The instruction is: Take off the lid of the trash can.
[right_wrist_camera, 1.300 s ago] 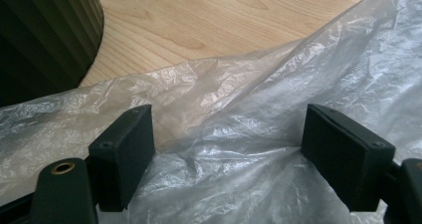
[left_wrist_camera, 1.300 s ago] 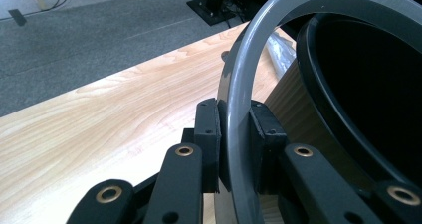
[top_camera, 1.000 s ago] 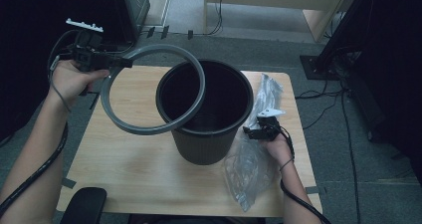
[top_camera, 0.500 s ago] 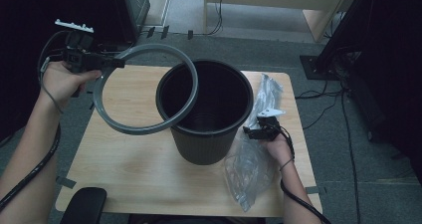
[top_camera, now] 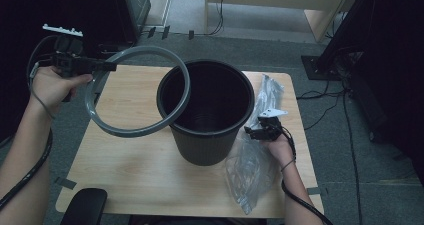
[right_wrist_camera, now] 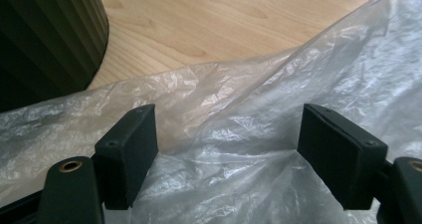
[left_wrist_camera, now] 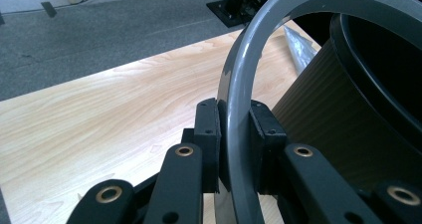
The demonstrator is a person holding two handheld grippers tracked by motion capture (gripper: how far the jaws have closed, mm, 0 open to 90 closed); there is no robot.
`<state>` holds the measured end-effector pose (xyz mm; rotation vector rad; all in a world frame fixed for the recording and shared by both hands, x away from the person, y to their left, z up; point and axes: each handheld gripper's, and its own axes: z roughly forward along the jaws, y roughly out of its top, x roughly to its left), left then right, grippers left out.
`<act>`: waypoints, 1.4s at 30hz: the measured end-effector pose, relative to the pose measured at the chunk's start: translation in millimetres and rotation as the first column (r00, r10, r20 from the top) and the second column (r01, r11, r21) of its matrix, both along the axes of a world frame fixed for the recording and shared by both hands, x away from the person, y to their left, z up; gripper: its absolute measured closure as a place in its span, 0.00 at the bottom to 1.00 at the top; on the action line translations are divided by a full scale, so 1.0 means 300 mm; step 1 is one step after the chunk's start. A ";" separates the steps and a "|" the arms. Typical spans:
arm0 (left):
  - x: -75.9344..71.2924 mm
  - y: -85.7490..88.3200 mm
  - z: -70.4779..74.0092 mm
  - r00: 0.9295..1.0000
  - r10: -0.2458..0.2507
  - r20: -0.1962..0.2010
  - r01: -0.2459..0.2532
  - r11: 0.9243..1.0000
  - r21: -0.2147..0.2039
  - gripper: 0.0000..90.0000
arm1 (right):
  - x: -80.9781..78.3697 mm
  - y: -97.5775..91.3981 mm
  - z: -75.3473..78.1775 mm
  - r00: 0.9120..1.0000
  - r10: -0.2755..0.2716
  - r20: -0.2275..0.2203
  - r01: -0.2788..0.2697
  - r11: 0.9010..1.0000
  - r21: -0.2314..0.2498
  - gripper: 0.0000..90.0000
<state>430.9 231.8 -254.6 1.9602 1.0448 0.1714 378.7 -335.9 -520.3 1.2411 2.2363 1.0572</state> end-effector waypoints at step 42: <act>-0.113 0.260 -0.066 0.990 0.139 -0.026 -0.139 0.990 -0.011 0.86 | -0.011 -0.117 0.038 0.993 -0.110 0.041 0.108 0.993 0.050 0.25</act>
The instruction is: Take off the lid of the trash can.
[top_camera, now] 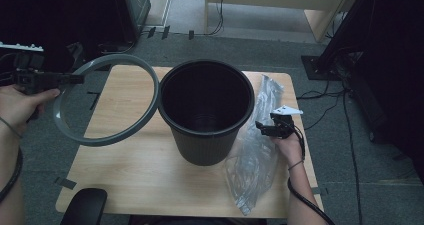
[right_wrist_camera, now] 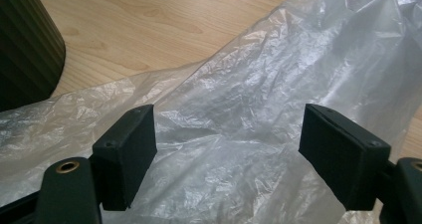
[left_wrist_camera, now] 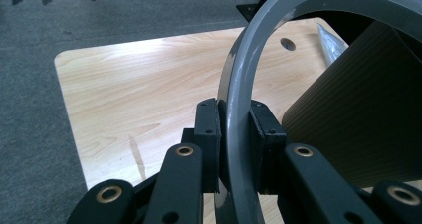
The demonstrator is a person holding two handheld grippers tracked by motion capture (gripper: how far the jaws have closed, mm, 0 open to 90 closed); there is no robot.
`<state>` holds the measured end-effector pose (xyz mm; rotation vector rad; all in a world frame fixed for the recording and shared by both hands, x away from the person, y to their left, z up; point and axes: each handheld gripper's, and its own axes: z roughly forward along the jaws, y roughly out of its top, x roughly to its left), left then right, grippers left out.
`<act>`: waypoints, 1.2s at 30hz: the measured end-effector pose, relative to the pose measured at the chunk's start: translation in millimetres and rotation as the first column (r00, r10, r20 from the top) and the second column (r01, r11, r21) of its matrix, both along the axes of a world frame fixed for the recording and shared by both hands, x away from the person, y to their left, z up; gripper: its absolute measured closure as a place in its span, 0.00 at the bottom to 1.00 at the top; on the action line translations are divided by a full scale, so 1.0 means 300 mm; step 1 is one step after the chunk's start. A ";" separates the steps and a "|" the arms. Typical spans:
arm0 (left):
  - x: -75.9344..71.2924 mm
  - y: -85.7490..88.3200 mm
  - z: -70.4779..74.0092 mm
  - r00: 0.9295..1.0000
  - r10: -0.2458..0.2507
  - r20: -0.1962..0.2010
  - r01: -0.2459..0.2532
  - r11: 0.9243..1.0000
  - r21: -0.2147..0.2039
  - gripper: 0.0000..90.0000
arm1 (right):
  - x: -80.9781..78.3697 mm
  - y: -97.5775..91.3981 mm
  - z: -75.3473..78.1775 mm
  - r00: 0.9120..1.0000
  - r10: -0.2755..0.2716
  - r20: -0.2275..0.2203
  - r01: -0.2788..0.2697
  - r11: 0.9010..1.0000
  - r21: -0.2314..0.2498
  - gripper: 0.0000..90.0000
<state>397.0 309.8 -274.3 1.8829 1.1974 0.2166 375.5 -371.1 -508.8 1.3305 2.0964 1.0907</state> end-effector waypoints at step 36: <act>-0.003 -0.004 -0.220 1.000 0.025 -0.009 -0.024 0.998 0.061 0.86 | -0.004 -0.042 0.009 0.999 -0.031 0.022 0.030 0.999 0.033 0.28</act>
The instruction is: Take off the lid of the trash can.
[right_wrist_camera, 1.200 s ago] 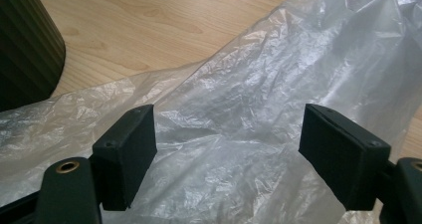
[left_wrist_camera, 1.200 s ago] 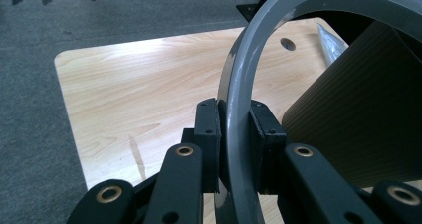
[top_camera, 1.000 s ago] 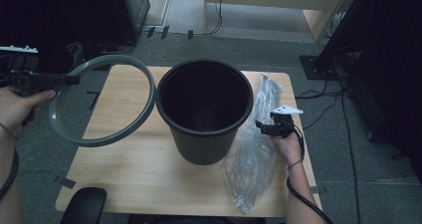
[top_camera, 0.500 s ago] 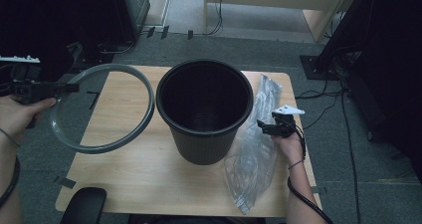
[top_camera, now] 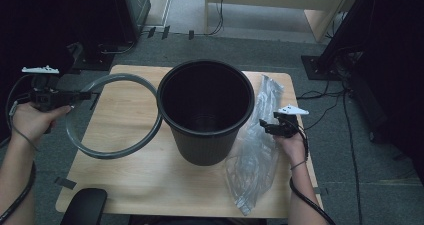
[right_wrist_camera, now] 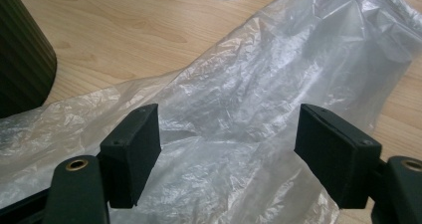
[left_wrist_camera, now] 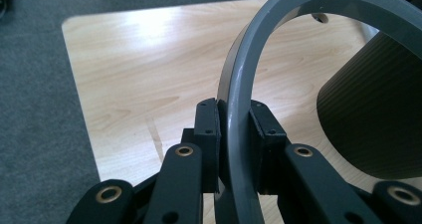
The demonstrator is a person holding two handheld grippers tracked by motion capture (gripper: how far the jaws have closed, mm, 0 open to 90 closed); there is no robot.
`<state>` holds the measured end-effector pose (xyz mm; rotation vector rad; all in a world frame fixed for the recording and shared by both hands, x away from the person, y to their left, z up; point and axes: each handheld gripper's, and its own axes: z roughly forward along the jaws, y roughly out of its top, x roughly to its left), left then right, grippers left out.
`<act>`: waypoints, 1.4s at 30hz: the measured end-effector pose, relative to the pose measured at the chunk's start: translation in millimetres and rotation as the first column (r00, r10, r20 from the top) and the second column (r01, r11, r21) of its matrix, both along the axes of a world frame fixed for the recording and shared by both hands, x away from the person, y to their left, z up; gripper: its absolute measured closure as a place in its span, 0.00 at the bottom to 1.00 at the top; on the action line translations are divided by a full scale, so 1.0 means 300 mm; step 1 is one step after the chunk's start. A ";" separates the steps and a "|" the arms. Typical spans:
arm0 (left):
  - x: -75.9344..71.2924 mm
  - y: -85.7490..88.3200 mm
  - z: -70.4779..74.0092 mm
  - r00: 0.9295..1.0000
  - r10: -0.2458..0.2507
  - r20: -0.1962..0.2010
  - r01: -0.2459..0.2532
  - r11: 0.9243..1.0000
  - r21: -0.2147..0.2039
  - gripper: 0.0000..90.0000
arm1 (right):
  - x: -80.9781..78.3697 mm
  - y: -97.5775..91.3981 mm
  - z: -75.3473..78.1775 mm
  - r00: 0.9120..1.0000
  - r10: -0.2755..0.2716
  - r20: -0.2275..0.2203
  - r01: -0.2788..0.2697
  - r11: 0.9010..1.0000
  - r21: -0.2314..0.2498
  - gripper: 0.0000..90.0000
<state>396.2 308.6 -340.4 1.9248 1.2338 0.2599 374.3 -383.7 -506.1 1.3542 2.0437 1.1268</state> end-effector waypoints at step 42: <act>0.046 -0.044 -0.305 0.998 0.023 -0.058 -0.023 1.000 -0.002 0.86 | -0.003 -0.058 -0.020 0.996 -0.053 -0.072 0.056 0.998 0.041 0.27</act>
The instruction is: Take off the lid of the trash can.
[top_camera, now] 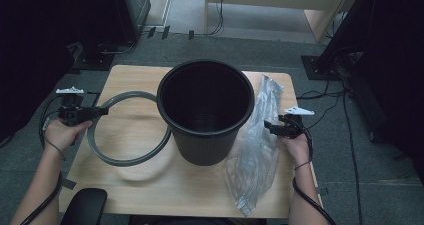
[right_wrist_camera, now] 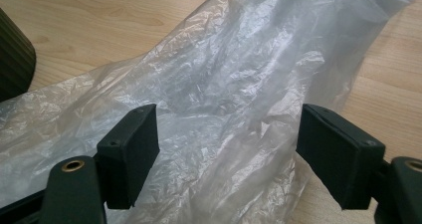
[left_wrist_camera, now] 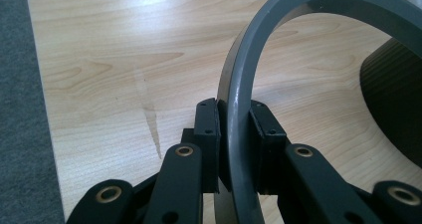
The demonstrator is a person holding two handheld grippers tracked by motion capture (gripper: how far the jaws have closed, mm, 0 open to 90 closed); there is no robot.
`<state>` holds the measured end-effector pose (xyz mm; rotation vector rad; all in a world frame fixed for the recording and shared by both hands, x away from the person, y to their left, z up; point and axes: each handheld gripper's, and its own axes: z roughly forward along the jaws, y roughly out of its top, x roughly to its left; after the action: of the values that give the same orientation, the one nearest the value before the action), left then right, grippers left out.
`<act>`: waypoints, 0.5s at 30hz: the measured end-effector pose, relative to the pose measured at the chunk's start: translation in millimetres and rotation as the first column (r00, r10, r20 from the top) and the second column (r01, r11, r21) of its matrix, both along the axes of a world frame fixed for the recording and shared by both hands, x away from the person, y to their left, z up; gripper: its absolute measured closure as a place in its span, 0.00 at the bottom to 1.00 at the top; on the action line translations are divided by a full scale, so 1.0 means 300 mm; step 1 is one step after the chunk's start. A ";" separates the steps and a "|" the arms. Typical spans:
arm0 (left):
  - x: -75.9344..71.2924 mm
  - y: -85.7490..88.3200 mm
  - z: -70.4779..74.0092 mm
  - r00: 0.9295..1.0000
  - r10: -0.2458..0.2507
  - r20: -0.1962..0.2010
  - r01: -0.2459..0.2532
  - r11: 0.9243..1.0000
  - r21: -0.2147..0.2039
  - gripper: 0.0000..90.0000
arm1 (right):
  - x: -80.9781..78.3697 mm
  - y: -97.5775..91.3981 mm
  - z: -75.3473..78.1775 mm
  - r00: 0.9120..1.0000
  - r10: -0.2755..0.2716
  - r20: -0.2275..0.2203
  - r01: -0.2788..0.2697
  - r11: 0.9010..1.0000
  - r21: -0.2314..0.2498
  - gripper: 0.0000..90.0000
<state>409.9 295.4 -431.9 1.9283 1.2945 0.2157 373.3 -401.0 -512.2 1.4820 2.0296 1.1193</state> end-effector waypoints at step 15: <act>0.037 -0.018 -0.092 1.000 0.021 0.008 -0.021 1.000 0.019 0.86 | 0.002 0.005 0.000 1.000 0.025 -0.005 -0.025 1.000 -0.010 0.27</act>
<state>421.1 289.9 -459.6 1.9291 1.3124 0.2470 374.0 -399.7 -512.1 1.4591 2.0597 1.1148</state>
